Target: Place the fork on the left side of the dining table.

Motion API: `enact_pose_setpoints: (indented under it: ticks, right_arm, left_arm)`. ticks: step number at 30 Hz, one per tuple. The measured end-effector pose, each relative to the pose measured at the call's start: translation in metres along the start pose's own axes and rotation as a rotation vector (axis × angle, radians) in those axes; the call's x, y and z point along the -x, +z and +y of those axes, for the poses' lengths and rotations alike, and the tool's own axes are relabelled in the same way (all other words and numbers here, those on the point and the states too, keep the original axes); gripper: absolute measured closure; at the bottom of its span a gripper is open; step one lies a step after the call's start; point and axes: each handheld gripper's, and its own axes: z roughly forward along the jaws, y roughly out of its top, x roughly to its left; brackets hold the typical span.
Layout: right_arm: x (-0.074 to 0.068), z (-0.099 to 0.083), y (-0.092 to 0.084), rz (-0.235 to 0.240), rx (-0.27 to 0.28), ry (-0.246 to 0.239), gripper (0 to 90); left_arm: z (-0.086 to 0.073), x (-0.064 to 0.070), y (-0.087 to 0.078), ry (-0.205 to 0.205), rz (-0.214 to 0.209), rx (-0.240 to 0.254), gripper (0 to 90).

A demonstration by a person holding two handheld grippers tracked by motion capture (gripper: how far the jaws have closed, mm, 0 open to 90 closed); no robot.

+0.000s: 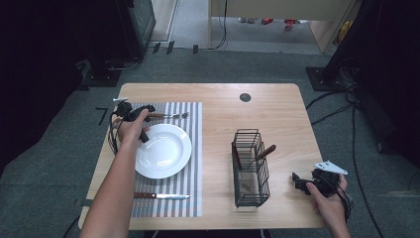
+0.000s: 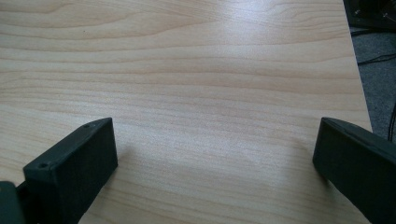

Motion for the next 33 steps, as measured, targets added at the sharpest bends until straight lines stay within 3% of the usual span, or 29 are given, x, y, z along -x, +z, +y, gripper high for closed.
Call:
enact_pose_setpoints:
  ticks: [10,18,28,33]
  right_arm:
    - [0.0,0.0,0.0,0.0,0.0,0.0,0.0]
    - [0.0,0.0,0.0,0.0,0.0,0.0,0.0]
    - [0.0,0.0,0.0,0.0,0.0,0.0,0.0]
    - [0.0,0.0,0.0,0.0,0.0,0.0,0.0]
  left_arm:
    - [0.003,0.001,-0.009,0.024,-0.005,-0.002,14.3]
    - [0.008,0.003,-0.027,0.058,-0.06,0.031,14.5]
    - [0.01,-0.001,-0.041,0.077,-0.087,0.045,14.5]
    - [0.004,0.002,-0.054,0.159,-0.122,0.069,14.5]
